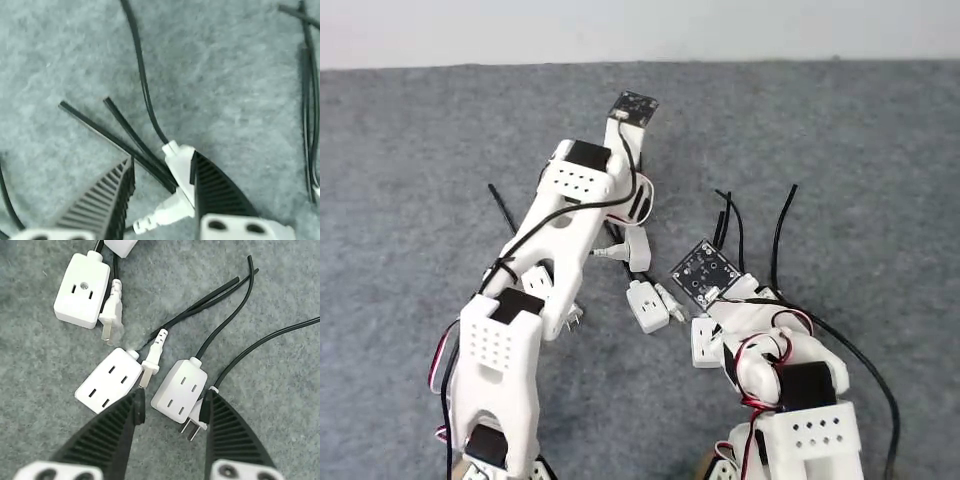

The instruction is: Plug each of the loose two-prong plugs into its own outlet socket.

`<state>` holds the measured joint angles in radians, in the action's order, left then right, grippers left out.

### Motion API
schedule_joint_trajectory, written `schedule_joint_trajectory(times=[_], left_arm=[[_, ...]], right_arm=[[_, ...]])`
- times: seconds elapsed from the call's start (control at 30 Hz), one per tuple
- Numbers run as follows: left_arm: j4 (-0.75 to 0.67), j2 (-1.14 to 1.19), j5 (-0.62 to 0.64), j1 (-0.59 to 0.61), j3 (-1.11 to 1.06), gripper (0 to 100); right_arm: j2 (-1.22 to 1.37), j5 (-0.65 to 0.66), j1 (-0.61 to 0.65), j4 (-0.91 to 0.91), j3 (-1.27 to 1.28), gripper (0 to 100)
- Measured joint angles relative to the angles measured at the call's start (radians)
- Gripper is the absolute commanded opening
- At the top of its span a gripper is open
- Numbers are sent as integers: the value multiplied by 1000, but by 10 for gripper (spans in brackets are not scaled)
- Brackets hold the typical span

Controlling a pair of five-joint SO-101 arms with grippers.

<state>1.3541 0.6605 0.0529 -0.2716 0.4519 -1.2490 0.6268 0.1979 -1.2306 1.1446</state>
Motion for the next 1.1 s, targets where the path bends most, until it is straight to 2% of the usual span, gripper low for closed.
schedule_joint_trajectory(times=[0.33,0.5,1.1], left_arm=[[129,-9,11,-31,18,181],[209,-9,63,-69,63,181],[186,58,143,-83,64,182]], right_arm=[[0,0,0,0,0,191],[0,0,0,0,9,193],[0,0,0,0,15,192]])
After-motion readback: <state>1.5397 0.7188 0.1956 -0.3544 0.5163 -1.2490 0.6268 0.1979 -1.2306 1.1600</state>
